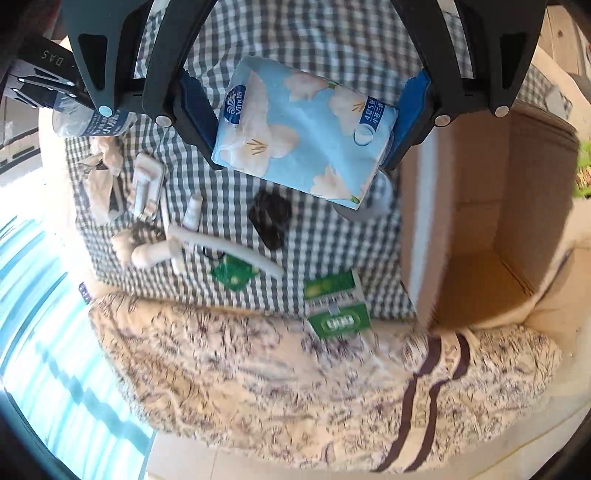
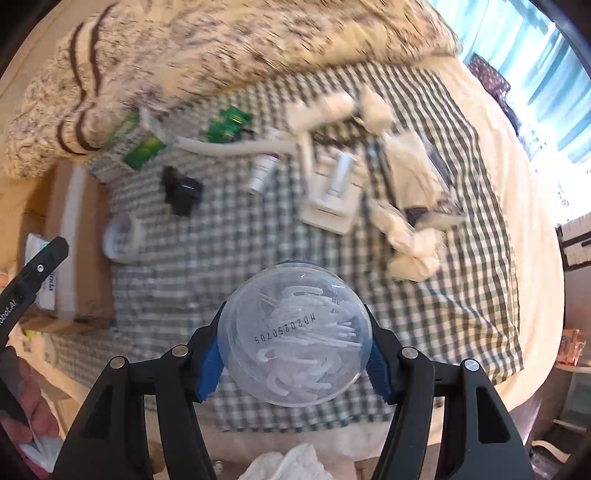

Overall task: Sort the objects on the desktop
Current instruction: 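Carry both items over the cardboard box and open both tools to drop them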

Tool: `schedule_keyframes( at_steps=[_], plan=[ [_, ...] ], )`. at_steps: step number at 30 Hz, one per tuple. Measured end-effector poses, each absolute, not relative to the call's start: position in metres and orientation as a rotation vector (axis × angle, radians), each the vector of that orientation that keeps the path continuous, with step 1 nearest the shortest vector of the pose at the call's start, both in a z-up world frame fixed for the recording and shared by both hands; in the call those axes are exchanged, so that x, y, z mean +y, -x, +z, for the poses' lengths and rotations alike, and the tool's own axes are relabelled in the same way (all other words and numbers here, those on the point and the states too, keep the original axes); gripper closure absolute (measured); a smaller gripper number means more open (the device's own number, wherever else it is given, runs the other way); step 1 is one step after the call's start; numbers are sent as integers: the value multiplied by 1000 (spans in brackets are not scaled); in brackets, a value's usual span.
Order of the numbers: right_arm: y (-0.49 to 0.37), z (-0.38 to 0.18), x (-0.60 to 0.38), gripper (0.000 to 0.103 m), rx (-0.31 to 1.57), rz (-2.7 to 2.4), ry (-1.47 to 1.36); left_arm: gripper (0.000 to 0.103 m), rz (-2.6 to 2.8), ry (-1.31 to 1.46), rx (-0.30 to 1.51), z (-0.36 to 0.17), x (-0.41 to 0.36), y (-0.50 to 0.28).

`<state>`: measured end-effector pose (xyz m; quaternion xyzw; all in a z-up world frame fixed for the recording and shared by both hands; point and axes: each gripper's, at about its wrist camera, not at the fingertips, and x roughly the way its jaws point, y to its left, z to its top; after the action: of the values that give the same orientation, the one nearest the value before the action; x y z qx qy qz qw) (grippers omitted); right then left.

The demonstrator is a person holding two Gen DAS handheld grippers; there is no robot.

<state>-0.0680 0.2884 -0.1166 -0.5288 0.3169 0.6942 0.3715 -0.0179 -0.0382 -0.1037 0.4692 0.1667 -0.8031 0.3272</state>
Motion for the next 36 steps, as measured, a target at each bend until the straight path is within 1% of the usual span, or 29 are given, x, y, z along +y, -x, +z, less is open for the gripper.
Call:
schedule_keyframes(
  at_steps=[4,7,10,12,17,22,23,24,25,26,28,30,36],
  plan=[
    [118,-79,255,40,835,1856,1292,18,-2131,-1184,406,-56,-71,-11],
    [172,-60,227,40,826,1941,1257,18,-2152,-1139,374,-24,-109,-41],
    [228,-52,198,40,822,2014,1240,18,-2119,-1099,350,-7,-144,-70],
    [261,-52,180,40,805,2058,1246,18,-2096,-1083,368,-5,-167,-88],
    [328,-76,149,40,785,2106,1315,18,-2019,-1107,388,-23,-209,-120],
    [362,-106,136,39,794,2099,1391,18,-1972,-1164,449,-58,-234,-137],
    [364,-111,136,38,816,2101,1398,15,-1955,-1181,475,-66,-240,-140],
    [367,-116,138,32,822,2084,1405,12,-1944,-1198,504,-71,-245,-143],
    [367,-120,140,27,812,2054,1408,1,-1912,-1237,541,-80,-252,-144],
    [367,-123,143,23,808,2037,1408,0,-1879,-1273,572,-88,-258,-144],
    [364,-125,147,23,829,2030,1397,0,-1855,-1291,597,-95,-262,-146],
    [363,-124,149,23,805,2009,1399,0,-1849,-1284,599,-96,-260,-146],
    [351,-112,156,23,806,1984,1366,0,-1857,-1282,593,-90,-249,-139]
  ],
)
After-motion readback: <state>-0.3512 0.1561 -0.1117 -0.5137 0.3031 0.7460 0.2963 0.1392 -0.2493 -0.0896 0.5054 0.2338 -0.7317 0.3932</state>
